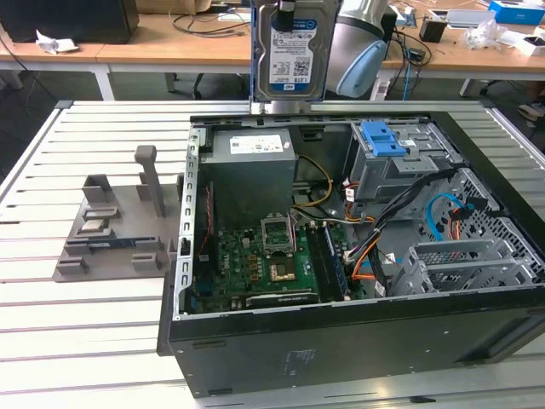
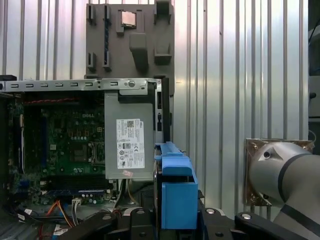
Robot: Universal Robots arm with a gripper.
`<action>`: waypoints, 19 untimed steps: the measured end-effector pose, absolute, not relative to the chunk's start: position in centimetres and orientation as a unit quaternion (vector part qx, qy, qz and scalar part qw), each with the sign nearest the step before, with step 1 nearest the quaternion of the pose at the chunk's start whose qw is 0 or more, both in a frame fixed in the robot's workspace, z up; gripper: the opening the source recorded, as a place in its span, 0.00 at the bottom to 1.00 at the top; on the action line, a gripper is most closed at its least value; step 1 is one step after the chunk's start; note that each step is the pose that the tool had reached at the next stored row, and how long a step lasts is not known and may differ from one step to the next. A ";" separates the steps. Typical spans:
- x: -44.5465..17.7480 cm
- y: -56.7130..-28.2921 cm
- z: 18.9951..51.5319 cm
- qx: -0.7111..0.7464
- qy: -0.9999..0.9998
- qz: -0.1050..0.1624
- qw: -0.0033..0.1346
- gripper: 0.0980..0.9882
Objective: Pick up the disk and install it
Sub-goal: 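Pick up the disk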
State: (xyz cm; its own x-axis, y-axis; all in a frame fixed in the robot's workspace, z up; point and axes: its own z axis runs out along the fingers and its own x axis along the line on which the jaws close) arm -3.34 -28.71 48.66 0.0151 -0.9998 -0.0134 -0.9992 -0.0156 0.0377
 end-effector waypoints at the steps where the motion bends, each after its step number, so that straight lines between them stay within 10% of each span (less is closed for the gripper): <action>1: -2.9 -28.7 48.6 0.712 -0.702 -0.018 0.009 0.30; 19: 0.6 -28.7 48.6 0.712 -0.702 -0.018 0.009 0.30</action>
